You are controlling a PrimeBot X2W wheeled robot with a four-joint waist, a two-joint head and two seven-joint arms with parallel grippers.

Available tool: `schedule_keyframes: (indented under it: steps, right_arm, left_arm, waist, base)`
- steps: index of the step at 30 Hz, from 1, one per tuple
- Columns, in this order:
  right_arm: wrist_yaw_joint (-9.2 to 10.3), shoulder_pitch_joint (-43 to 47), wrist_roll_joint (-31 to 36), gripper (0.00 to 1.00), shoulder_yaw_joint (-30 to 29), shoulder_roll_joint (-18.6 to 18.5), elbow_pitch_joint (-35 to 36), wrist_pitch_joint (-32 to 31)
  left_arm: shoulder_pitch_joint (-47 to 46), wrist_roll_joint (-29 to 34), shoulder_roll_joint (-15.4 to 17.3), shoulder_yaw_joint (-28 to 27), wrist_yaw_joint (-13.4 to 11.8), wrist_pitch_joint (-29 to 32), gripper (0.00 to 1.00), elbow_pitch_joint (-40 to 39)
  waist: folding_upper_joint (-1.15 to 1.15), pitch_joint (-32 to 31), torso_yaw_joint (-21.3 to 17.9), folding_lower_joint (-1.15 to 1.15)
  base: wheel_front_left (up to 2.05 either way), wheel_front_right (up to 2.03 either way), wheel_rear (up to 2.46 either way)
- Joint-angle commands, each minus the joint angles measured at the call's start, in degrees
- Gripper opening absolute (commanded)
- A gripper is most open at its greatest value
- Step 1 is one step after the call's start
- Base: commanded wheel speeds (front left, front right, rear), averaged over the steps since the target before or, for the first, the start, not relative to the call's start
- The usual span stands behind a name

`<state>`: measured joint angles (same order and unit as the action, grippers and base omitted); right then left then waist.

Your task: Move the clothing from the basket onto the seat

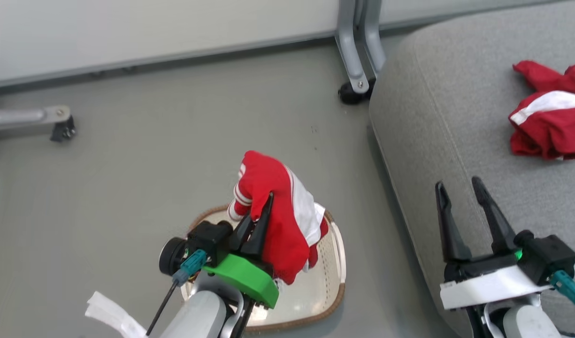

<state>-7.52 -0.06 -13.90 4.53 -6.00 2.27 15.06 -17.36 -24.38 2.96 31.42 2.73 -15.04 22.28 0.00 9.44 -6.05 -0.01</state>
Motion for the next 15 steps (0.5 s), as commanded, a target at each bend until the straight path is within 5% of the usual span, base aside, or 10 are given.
schedule_keyframes:
  steps: [1,15]
  right_arm:
    - [0.07,1.5,-0.1,1.00,0.3,-0.3,-0.4,0.2]
    - [0.06,4.5,0.1,1.00,4.1,-1.5,-2.5,0.2]
  left_arm:
    - [1.7,0.5,0.0,-0.8,-0.5,-0.2,0.00,-1.1]
    - [6.6,3.3,0.0,-4.2,-2.5,-0.2,0.00,-9.1]
  waist:
    - [0.00,-7.7,2.1,0.01]
    - [0.00,-11.9,1.4,0.01]
  base:
    - [0.00,0.00,0.00]
    - [0.00,0.00,0.00]
